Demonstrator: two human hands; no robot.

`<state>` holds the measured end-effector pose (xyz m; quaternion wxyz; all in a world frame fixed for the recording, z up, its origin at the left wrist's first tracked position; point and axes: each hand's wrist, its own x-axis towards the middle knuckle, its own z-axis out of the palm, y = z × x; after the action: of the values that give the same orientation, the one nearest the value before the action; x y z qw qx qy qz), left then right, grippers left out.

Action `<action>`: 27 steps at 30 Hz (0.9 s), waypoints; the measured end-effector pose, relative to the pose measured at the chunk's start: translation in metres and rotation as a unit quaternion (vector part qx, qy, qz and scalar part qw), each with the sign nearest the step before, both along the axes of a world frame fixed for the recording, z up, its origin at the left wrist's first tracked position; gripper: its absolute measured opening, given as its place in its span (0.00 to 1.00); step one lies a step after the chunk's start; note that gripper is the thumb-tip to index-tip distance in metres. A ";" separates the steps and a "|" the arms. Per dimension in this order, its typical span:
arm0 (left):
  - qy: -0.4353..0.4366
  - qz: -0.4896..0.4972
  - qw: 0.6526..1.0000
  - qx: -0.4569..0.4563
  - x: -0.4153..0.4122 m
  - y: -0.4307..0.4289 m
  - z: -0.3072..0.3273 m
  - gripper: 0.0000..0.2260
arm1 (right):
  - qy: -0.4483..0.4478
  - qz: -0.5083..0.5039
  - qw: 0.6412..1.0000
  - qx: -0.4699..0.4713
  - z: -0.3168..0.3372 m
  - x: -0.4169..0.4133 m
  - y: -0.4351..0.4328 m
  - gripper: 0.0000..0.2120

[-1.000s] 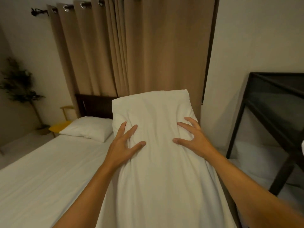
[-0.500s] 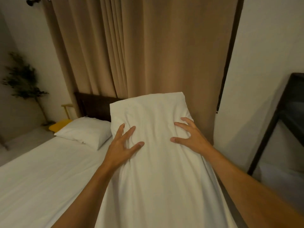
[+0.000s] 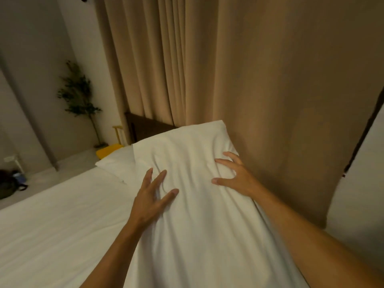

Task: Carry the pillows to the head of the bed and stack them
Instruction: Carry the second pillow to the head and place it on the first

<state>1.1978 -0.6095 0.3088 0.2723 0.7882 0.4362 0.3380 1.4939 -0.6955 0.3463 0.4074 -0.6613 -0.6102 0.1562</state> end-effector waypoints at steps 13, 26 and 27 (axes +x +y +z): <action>-0.024 0.122 0.991 -0.056 0.079 0.144 -0.054 0.38 | -0.042 0.112 0.990 -0.078 -0.031 0.083 0.228 0.43; -0.009 0.312 0.941 -0.130 0.162 0.241 -0.165 0.37 | 0.009 0.289 0.937 -0.197 -0.177 0.137 0.447 0.38; -0.007 0.322 0.936 -0.139 0.171 0.247 -0.179 0.38 | 0.009 0.298 0.932 -0.206 -0.194 0.143 0.459 0.39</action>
<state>1.3684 -0.3626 0.1298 0.2586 0.5575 0.7076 0.3487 1.6366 -0.2363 0.1526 0.2024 -0.5170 -0.7301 0.3984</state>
